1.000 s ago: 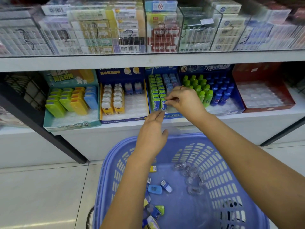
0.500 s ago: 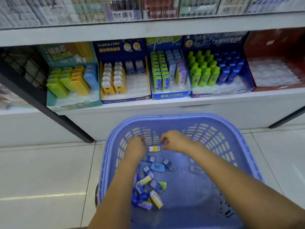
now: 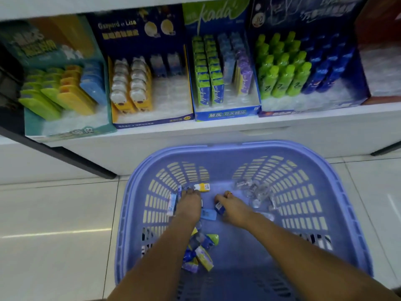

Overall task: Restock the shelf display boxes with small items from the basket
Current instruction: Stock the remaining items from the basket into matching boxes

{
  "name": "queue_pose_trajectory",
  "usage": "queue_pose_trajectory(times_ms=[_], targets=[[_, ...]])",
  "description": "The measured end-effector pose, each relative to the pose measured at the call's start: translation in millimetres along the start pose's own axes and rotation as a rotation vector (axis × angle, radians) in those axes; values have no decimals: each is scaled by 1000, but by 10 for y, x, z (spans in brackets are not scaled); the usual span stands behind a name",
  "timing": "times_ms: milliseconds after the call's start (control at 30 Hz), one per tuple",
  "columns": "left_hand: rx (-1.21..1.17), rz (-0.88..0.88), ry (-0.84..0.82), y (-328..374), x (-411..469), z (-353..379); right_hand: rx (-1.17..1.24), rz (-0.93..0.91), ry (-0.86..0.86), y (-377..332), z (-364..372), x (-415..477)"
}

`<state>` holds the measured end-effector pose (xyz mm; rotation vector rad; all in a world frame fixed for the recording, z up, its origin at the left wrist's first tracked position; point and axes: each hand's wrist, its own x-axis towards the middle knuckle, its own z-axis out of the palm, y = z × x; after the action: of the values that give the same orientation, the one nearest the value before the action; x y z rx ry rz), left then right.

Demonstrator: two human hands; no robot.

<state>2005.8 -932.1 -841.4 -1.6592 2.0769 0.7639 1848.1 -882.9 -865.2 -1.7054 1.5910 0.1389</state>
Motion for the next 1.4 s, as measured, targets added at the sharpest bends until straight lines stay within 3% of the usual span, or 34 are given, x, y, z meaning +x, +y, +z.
queue_pose_trajectory(times_ms=[167, 267, 367, 533, 667, 800, 967, 1133, 1300, 1400], targets=[[159, 9, 13, 19, 30, 45, 284, 134, -65, -69, -230, 57], [89, 5, -46, 74, -11, -29, 484, 199, -150, -154, -472, 12], [-100, -9, -119, 157, -51, -257, 781, 199, -170, -229, -825, -137], [-595, 59, -198, 229, -282, -989, 978, -38, -202, -434, -1524, -567], [-1096, 203, -225, 177, -668, -1581, 1061, -300, 61, -810, -2010, -904], [-1441, 370, -178, 54, -950, -2010, 911, -472, 498, -1310, -2477, -907], [-1594, 373, 32, -108, -1025, -2198, 481, -375, 892, -1780, -2892, -443], [-1693, 243, 310, -219, -969, -2199, -20, -284, 834, -2069, -3008, 46], [-1660, 236, 476, -348, -899, -2161, -228, -208, 757, -2199, -3042, 173], [-1612, 253, 490, -374, -859, -2145, -302, -172, 659, -2262, -3095, 184]])
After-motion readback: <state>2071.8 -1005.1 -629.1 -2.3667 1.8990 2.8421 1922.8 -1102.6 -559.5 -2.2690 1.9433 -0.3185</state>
